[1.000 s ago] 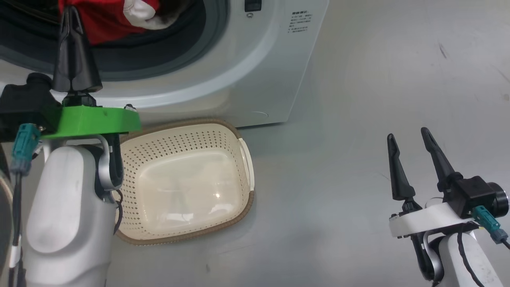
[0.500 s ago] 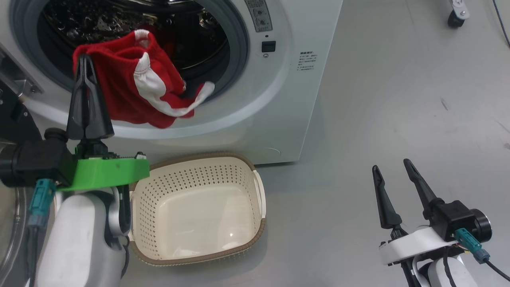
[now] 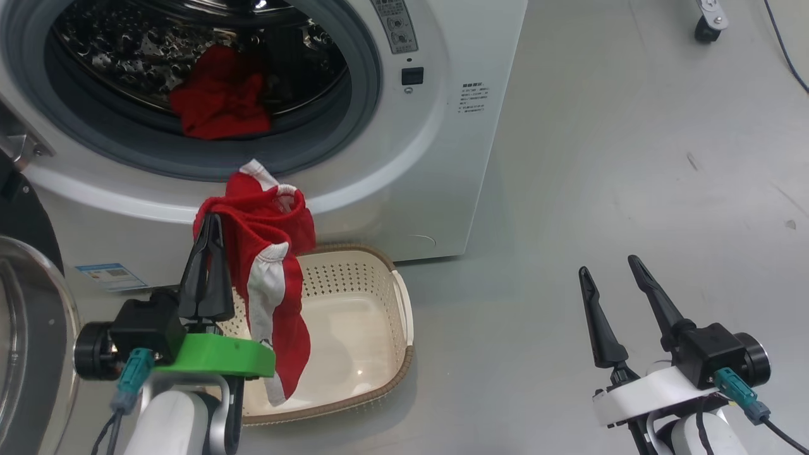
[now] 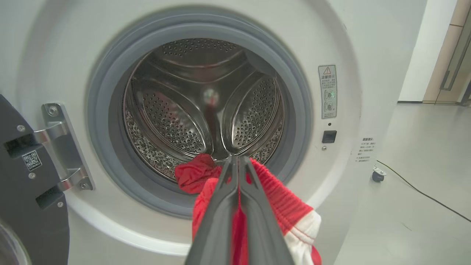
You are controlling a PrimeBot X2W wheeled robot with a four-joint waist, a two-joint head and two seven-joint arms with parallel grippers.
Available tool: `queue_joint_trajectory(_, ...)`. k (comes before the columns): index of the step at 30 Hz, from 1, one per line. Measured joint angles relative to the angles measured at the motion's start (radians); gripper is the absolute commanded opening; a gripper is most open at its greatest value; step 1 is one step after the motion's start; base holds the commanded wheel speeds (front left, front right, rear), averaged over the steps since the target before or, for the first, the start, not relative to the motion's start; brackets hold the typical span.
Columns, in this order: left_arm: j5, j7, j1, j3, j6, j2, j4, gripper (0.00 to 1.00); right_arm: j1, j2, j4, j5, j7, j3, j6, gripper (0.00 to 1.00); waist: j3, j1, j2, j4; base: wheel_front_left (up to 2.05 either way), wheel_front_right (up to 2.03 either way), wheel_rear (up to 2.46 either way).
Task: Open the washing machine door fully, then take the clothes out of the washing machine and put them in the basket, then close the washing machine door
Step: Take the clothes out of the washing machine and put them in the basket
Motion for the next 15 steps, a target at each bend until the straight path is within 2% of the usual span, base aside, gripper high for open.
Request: queue_joint_trajectory(15,-0.034,0.04,-0.009,-0.015,0.0,-0.001,0.168,0.0,-0.01,0.003,-0.045,0.005,0.0,0.001,0.0,1.0,0.105,0.0,0.0,-0.049,0.0,0.0,0.0)
